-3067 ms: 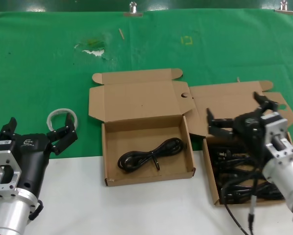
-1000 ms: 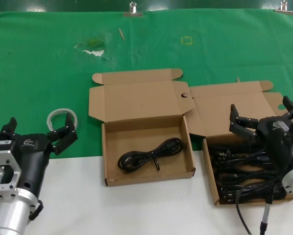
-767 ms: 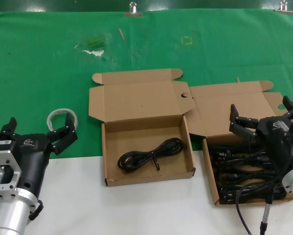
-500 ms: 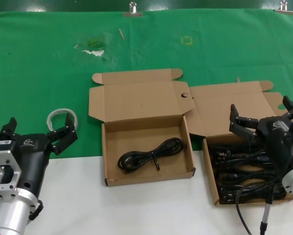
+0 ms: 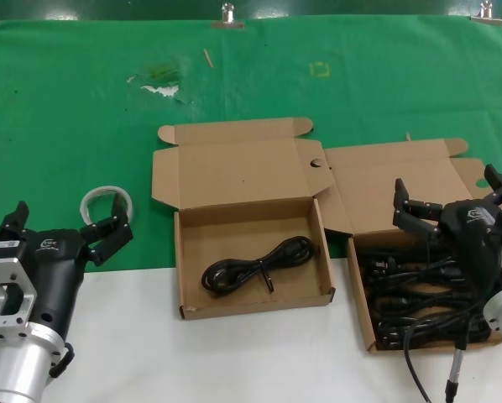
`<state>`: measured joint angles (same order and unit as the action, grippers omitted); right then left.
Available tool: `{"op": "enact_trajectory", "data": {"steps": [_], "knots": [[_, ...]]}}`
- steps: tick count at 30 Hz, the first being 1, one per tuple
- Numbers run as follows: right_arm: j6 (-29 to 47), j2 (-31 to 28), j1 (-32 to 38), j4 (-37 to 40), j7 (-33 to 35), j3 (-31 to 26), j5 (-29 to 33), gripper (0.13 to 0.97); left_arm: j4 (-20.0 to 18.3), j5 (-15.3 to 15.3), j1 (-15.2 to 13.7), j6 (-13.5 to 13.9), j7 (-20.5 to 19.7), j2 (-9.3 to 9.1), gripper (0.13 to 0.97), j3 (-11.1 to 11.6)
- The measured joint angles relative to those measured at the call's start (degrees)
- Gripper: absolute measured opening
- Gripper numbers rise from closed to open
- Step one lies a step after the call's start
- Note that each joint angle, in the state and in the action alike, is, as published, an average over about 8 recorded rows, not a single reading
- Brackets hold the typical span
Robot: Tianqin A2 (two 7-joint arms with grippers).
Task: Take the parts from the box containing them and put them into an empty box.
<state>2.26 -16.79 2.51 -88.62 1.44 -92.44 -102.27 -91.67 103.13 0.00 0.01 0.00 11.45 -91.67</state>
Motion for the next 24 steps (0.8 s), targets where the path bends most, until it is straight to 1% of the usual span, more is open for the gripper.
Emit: {"op": "enact_trajectory", "data": {"steps": [24], "knots": [[0.0, 0.0, 0.0, 0.0, 0.0, 0.0, 0.0, 0.966, 0.0, 0.0, 0.0, 0.0, 0.0, 0.0, 0.966, 0.0]]}}
